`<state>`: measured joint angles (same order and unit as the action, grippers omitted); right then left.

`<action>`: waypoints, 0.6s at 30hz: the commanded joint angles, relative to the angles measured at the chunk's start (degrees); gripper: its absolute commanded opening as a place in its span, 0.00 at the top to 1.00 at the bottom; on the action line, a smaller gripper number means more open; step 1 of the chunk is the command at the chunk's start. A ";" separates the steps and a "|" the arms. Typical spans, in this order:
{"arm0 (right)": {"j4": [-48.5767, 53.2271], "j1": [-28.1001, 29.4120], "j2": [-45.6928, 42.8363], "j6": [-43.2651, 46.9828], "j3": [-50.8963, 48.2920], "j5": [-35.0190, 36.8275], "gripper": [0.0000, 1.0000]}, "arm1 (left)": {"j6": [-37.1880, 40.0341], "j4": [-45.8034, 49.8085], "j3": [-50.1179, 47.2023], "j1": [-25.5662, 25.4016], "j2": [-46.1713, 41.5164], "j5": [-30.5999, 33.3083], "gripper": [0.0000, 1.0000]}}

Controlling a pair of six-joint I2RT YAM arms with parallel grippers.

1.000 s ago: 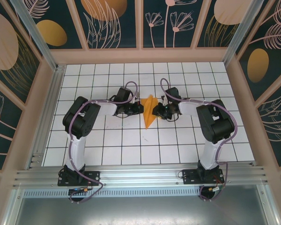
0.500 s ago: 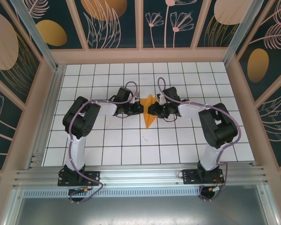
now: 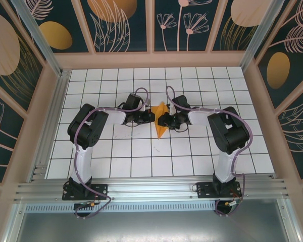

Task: Fold a paper plane with a square sheet of paper (pick it up from the middle)
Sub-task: Fourth fold the wing at the center of the table.

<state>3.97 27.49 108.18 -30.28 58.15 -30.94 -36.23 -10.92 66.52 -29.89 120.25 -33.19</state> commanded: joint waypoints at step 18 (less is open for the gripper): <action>6.58 1.59 5.28 3.30 2.34 7.15 0.71 | -5.01 -6.49 -5.83 0.02 -2.66 -2.16 0.74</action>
<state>6.44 28.14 109.93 -28.82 60.60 -29.36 -40.77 -18.24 61.91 -29.82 118.32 -35.48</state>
